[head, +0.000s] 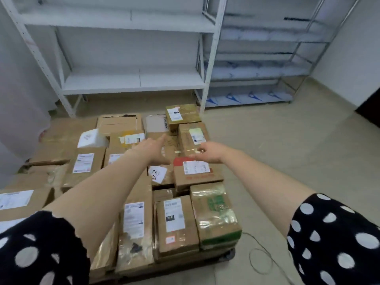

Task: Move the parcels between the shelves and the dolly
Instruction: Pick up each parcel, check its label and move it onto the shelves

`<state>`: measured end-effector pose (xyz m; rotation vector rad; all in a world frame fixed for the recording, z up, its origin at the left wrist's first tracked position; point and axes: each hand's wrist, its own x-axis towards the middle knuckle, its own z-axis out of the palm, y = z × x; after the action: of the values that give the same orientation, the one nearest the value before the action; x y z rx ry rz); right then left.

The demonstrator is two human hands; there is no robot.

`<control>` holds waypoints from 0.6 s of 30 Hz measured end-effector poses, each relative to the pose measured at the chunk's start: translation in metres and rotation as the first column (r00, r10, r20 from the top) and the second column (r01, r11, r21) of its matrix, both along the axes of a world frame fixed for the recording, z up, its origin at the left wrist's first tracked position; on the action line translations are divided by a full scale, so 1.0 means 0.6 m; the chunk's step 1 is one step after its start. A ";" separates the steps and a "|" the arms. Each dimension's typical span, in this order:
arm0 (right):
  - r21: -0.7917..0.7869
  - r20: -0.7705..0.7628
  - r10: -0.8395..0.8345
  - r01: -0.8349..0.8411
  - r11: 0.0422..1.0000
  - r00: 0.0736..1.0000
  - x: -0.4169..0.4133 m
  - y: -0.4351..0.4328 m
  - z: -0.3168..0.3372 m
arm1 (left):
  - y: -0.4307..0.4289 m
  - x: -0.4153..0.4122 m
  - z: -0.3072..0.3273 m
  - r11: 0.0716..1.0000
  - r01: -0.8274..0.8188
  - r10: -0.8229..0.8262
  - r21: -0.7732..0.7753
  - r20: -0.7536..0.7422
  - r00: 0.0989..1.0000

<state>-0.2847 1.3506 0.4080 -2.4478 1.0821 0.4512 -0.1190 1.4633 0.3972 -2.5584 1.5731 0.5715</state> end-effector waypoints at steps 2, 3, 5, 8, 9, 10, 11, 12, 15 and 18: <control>0.038 0.039 -0.047 0.045 0.998 0.998 -0.113 -0.070 0.006 | -0.093 -0.097 -0.002 0.999 0.051 -0.051 -0.006 -0.013 0.999; 0.045 0.034 -0.075 0.073 0.996 0.997 -0.173 -0.101 0.008 | -0.137 -0.147 -0.002 0.996 0.088 -0.087 0.007 -0.025 0.996; 0.014 -0.019 -0.123 0.123 0.992 0.992 -0.292 -0.165 0.013 | -0.222 -0.248 0.007 0.986 0.164 -0.162 0.026 -0.051 0.985; -0.053 -0.061 -0.209 0.206 0.977 0.976 -0.437 -0.264 0.021 | -0.338 -0.381 0.030 0.964 0.267 -0.265 0.012 -0.061 0.962; -0.074 -0.054 -0.245 0.241 0.968 0.968 -0.476 -0.292 0.026 | -0.375 -0.417 0.037 0.955 0.297 -0.296 0.009 -0.063 0.953; -0.089 -0.035 -0.282 0.278 0.956 0.959 -0.511 -0.316 0.031 | -0.411 -0.451 0.042 0.945 0.326 -0.325 0.010 -0.067 0.943; -0.099 -0.009 -0.314 0.311 0.945 0.949 -0.542 -0.337 0.035 | -0.444 -0.483 0.046 0.934 0.356 -0.355 0.009 -0.065 0.933; -0.107 0.017 -0.336 0.336 0.936 0.942 -0.570 -0.357 0.040 | -0.476 -0.512 0.051 0.922 0.386 -0.386 0.006 -0.056 0.921; -0.138 0.061 -0.382 0.387 0.912 0.922 -0.629 -0.404 0.049 | -0.554 -0.587 0.063 0.887 0.461 -0.461 -0.016 -0.024 0.887; -0.207 0.086 -0.387 0.397 0.894 0.918 -0.673 -0.459 0.062 | -0.623 -0.650 0.080 0.855 0.516 -0.517 -0.047 -0.013 0.856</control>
<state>-0.6883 1.0753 0.4451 -2.3161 1.6385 0.1540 -0.5091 1.0896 0.4449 -2.0078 2.1818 0.5081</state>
